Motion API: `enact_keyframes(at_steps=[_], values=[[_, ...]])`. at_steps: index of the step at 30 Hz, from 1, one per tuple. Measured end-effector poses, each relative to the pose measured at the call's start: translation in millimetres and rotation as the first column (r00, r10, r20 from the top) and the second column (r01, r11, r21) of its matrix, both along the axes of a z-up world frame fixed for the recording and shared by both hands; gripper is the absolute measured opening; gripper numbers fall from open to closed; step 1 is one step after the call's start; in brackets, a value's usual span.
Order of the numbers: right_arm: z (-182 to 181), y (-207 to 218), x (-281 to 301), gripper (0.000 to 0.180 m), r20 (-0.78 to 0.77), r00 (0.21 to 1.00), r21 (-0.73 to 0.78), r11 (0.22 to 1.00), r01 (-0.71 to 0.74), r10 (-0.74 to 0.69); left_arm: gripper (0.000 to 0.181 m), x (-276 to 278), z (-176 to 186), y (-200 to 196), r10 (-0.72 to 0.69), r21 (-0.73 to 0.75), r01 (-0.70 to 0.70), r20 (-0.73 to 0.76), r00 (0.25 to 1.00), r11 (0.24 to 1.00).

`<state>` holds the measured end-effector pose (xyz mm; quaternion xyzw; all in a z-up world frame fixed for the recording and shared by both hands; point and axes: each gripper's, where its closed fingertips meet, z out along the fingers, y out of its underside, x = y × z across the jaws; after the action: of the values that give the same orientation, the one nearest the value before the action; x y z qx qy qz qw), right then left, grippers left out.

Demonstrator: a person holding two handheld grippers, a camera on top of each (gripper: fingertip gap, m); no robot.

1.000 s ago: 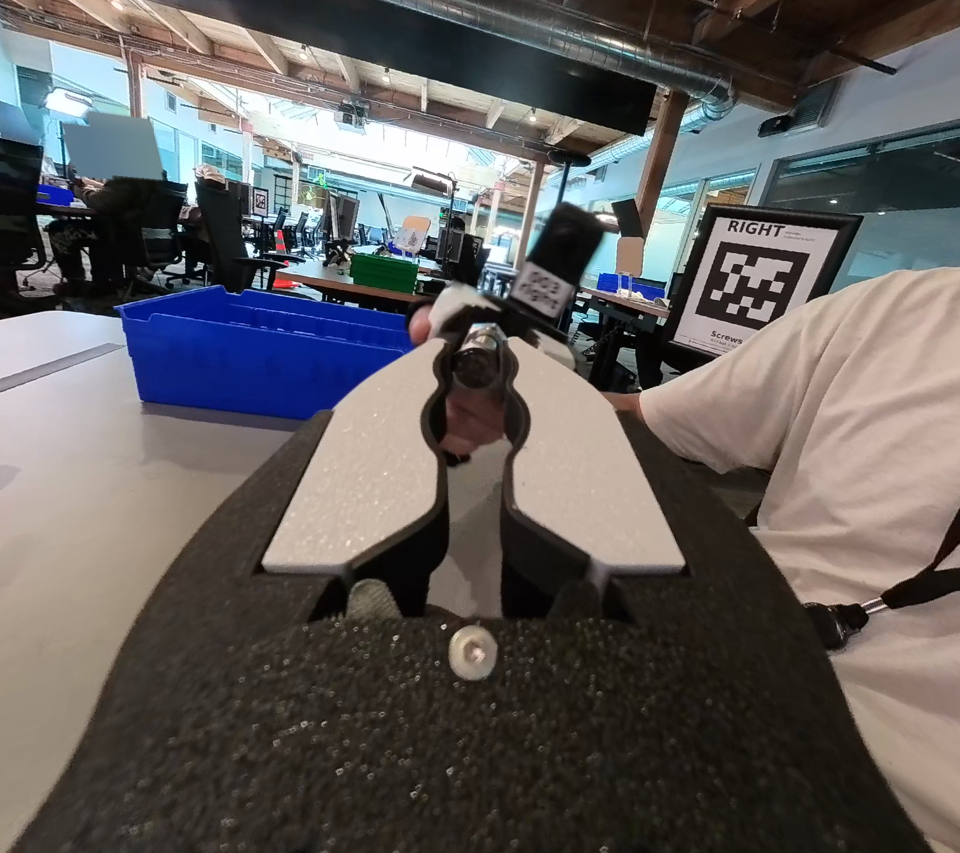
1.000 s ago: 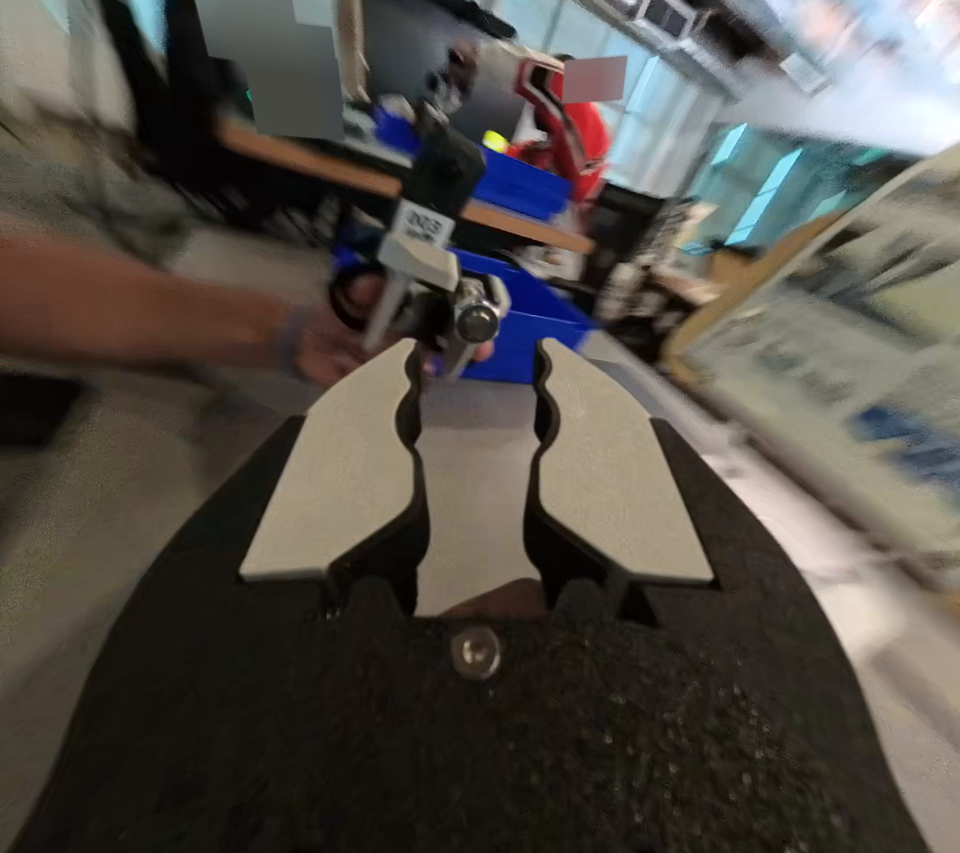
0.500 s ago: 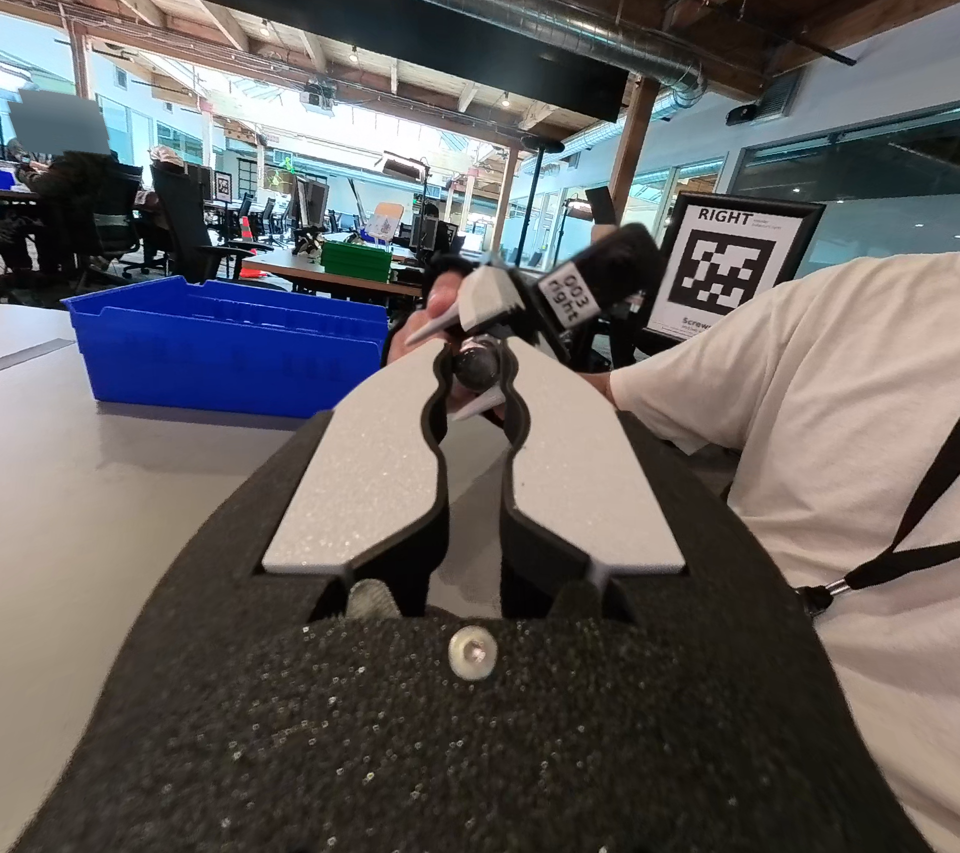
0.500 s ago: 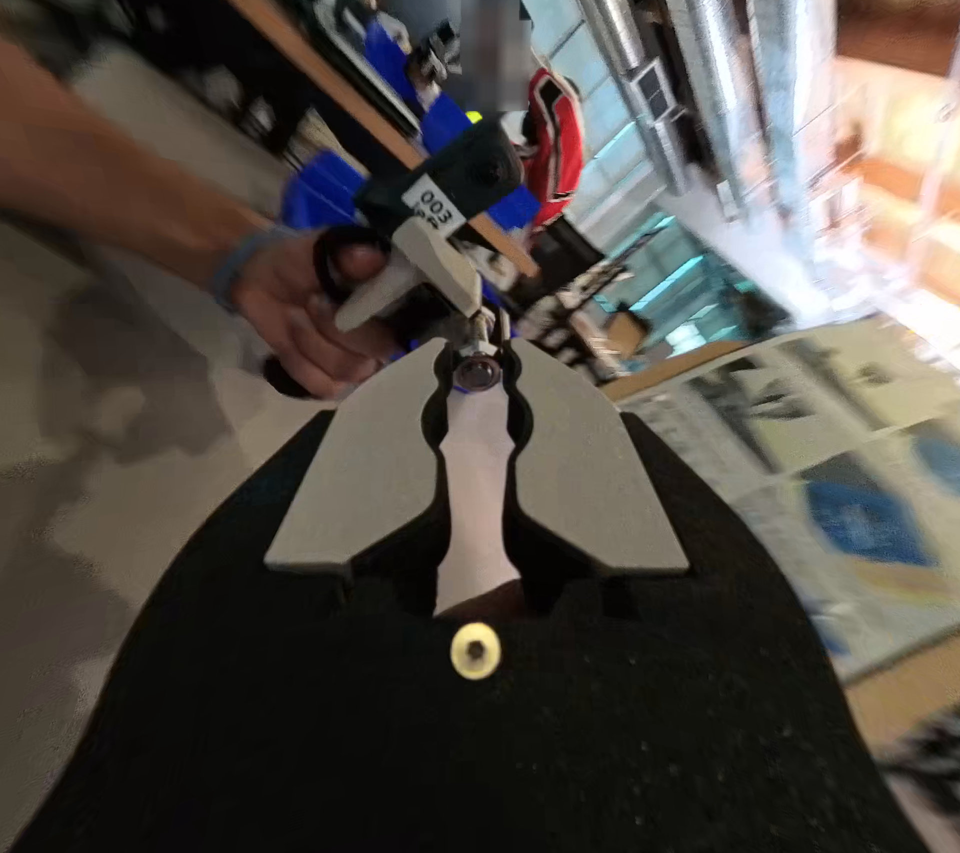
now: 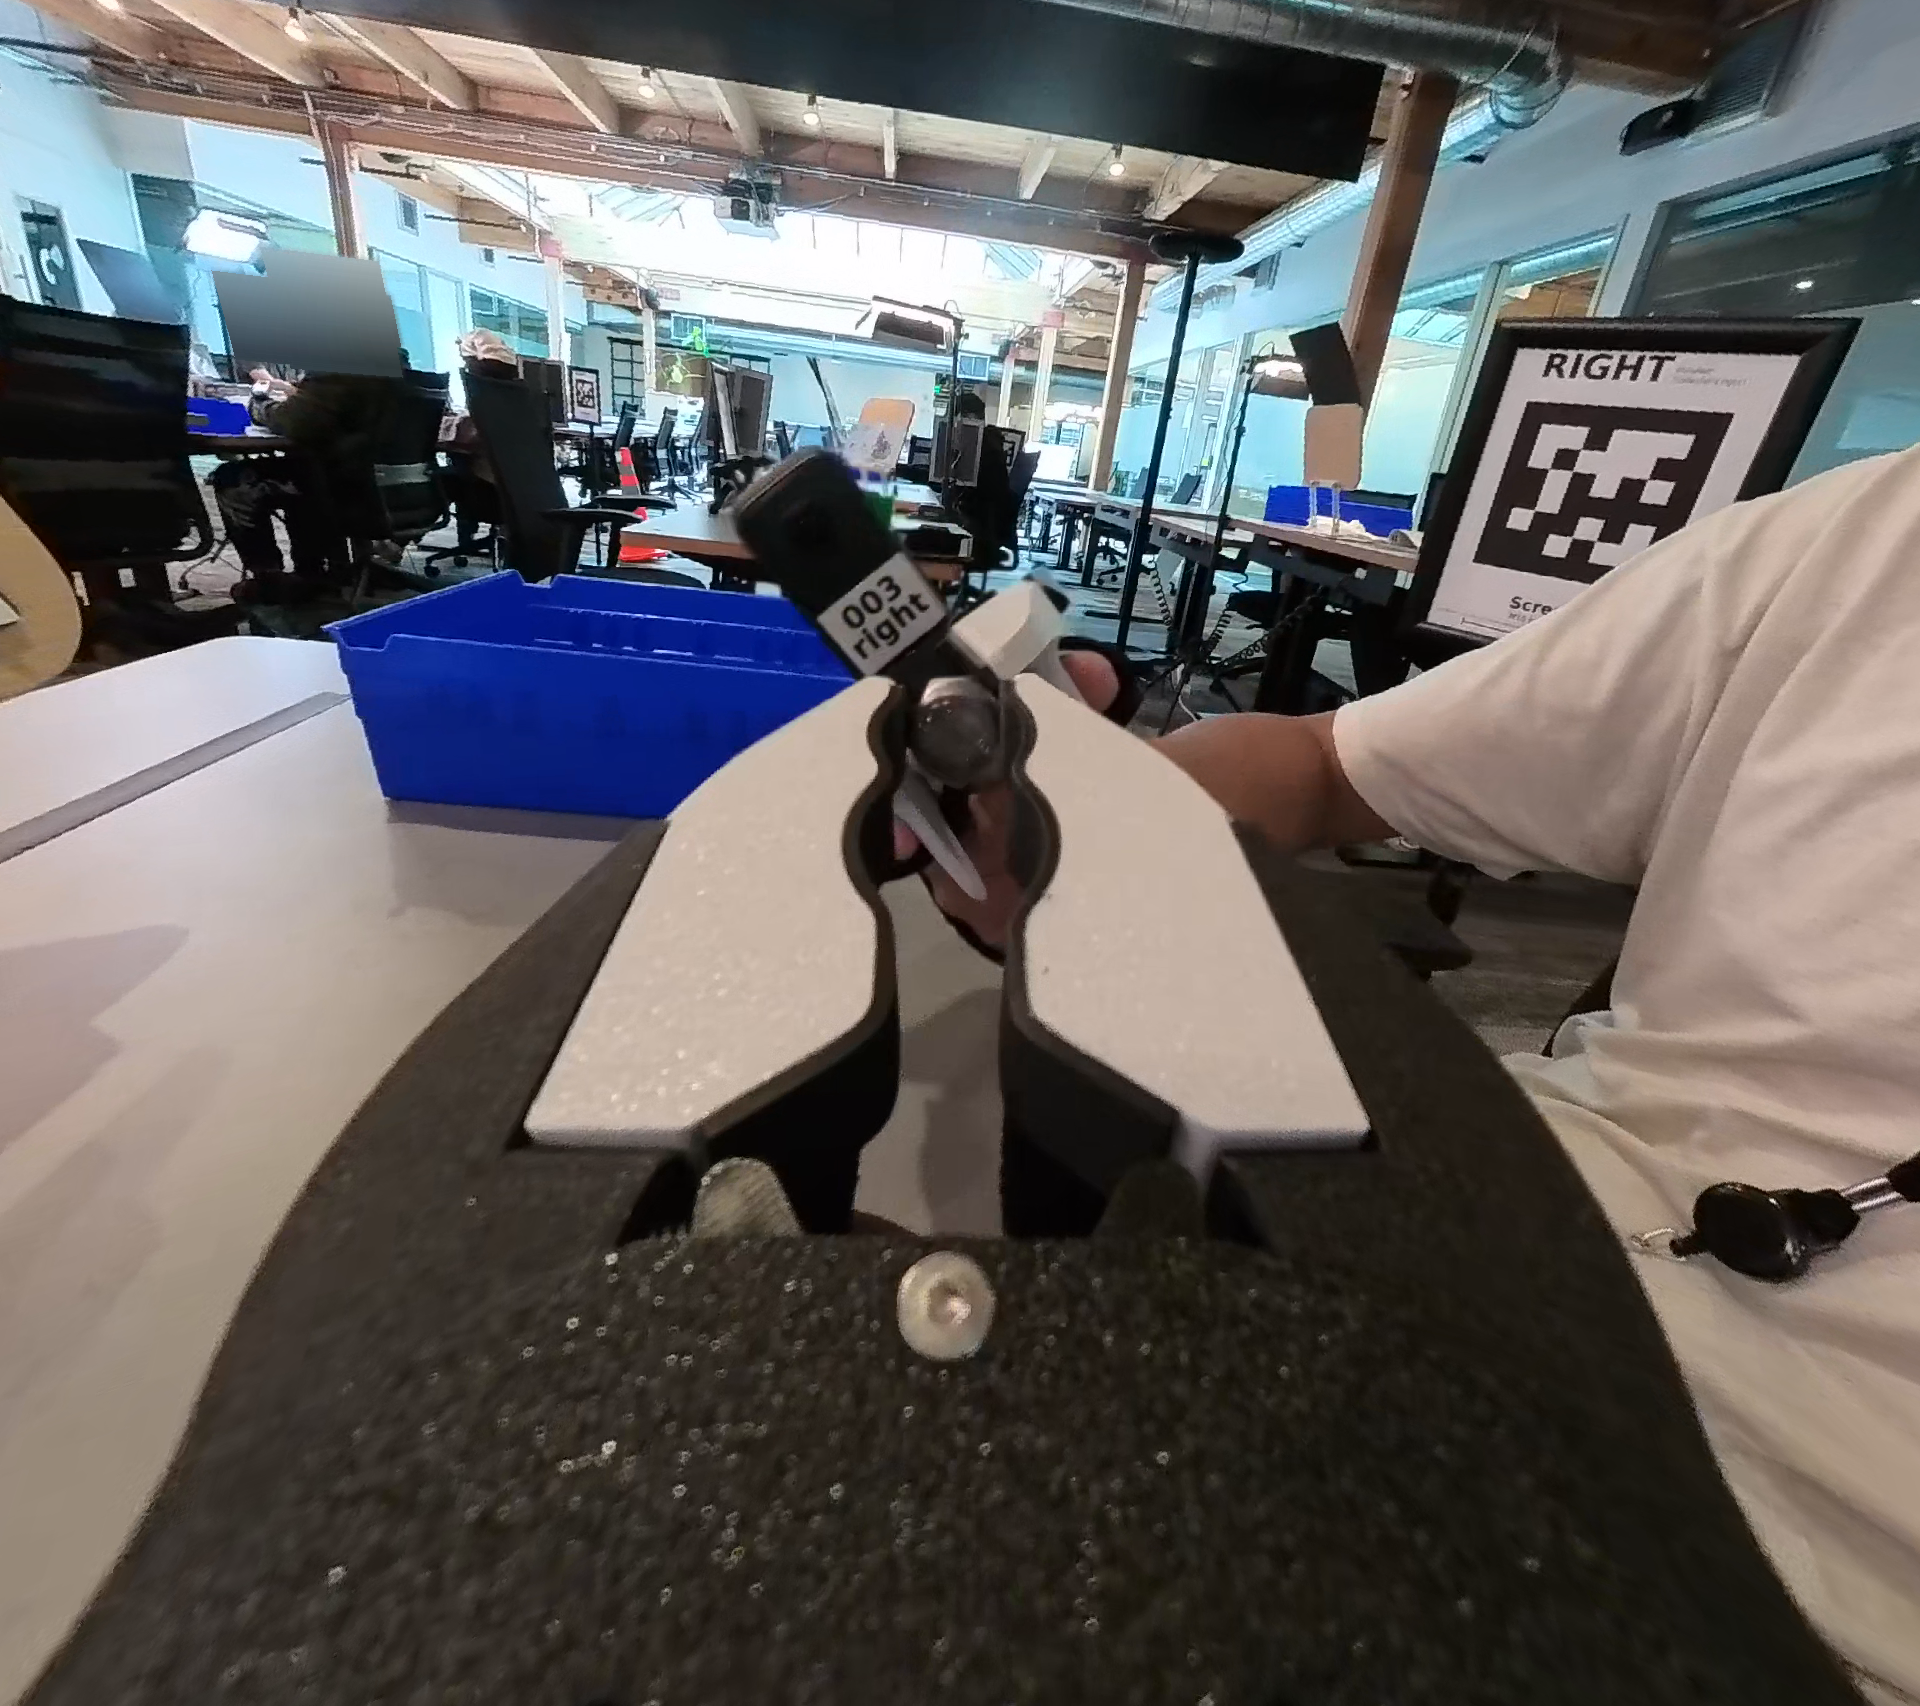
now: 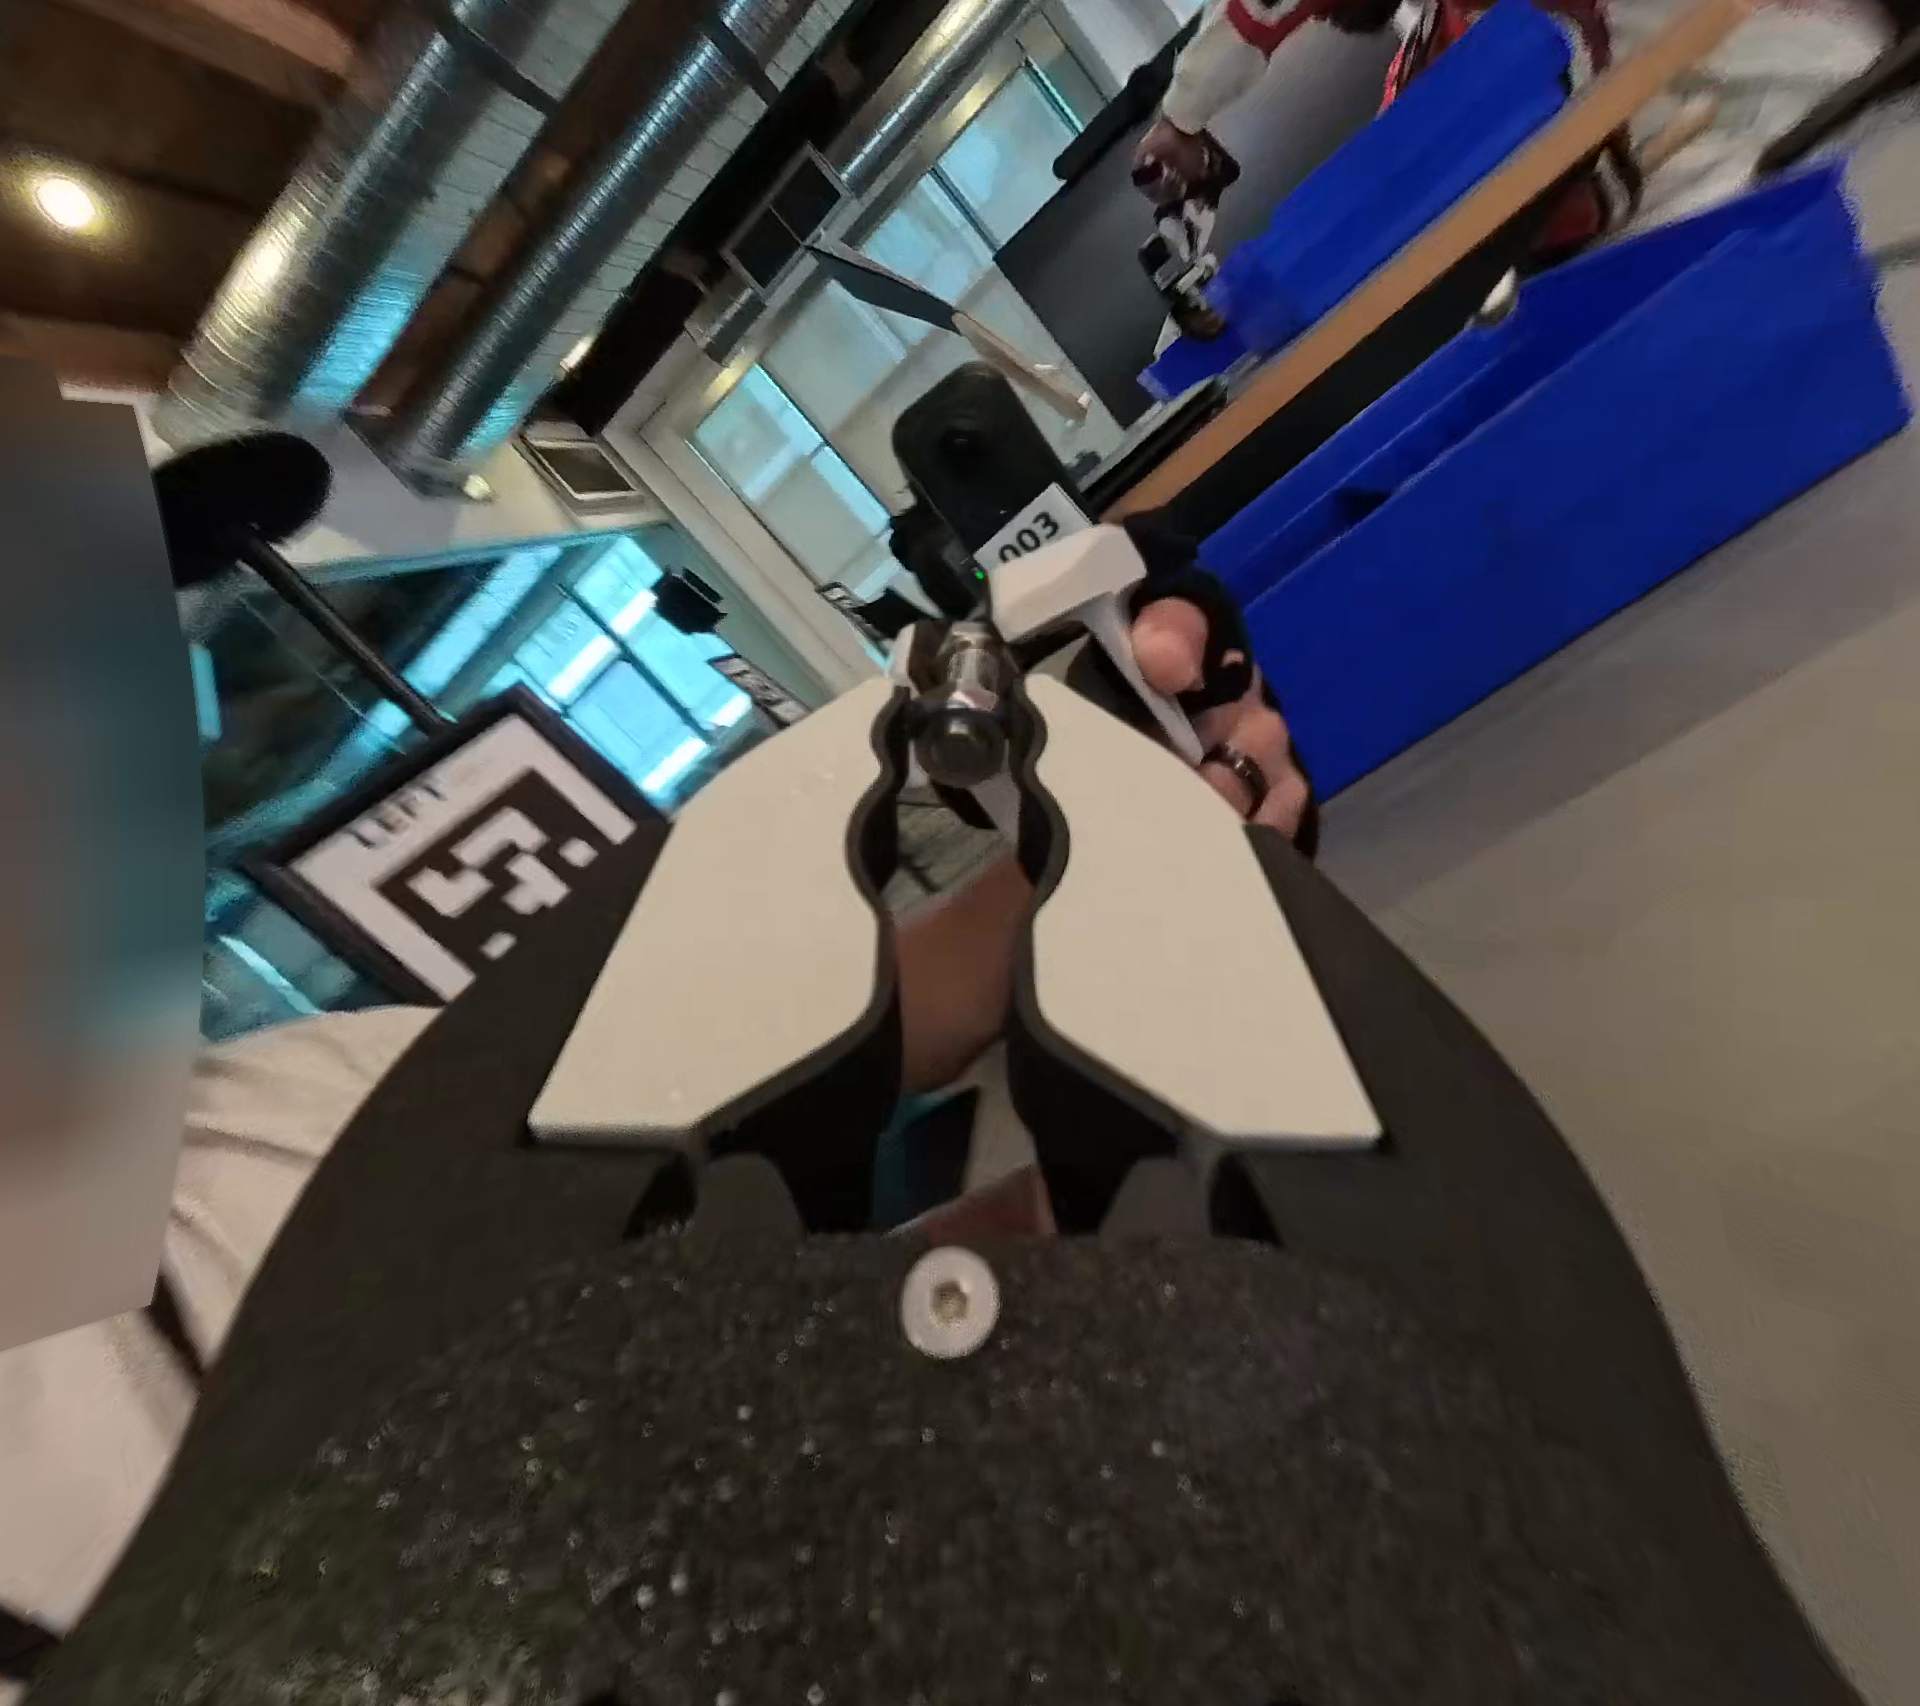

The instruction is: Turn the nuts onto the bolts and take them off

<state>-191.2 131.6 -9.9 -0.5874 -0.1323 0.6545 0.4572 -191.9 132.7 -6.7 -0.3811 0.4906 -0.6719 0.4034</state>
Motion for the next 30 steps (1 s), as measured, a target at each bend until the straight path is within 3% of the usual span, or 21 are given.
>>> enact_keyframes(at_steps=[3, 5, 7, 9, 12, 15, 19, 22, 24, 27, 30], values=[[6, -9, 4, 0.034, 0.111, 0.985, 0.259, 0.961, 0.096, -0.128, 0.016, 1, 0, 1, 0.001, -0.010, -0.001, 0.001, 1.000, 1.000], [-4, -9, 5, 0.043, 0.287, 0.902, 0.494, 0.857, 0.149, -0.323, 0.016, -1, 1, 3, 0.000, -0.026, 0.000, 0.010, 1.000, 1.000], [-16, -5, 10, 0.047, 0.394, 0.707, 0.744, 0.656, 0.130, -0.587, 0.016, -3, 4, 5, -0.010, -0.047, 0.011, 0.021, 1.000, 0.999], [-15, -7, 12, 0.045, 0.339, 0.496, 0.914, 0.405, 0.026, -0.799, 0.016, -4, 5, 5, -0.015, -0.053, 0.017, 0.026, 1.000, 0.998], [-13, -11, 4, 0.043, 0.198, 0.286, 0.968, 0.140, -0.210, -0.938, 0.016, -3, 3, 1, -0.034, -0.049, 0.035, 0.017, 0.999, 0.998], [-11, -5, 1, 0.043, 0.155, 0.225, 0.954, 0.086, -0.287, -0.962, 0.016, -3, 3, -2, -0.055, -0.053, 0.055, 0.014, 0.998, 0.997], [-4, -3, 0, 0.025, 0.152, 0.255, 0.958, 0.079, -0.277, -0.955, 0.016, -3, 2, -5, -0.072, -0.049, 0.072, 0.007, 0.997, 0.996], [-4, -2, -2, 0.018, 0.211, 0.288, 0.959, 0.140, -0.248, -0.934, 0.016, -3, 2, -6, -0.080, -0.052, 0.080, 0.007, 0.997, 0.995], [-5, -3, -3, 0.018, 0.336, 0.399, 0.942, 0.304, -0.143, -0.853, 0.016, -3, 1, -7, -0.075, -0.037, 0.075, 0.002, 0.997, 0.997], [-3, -6, -4, 0.017, 0.447, 0.658, 0.792, 0.610, 0.024, -0.606, 0.016, -3, 3, -9, -0.073, -0.031, 0.074, 0.009, 0.997, 0.997], [1, -7, -7, 0.017, 0.358, 0.901, 0.428, 0.901, 0.076, -0.246, 0.016, -4, 5, -7, -0.058, -0.030, 0.059, 0.015, 0.998, 0.998]])
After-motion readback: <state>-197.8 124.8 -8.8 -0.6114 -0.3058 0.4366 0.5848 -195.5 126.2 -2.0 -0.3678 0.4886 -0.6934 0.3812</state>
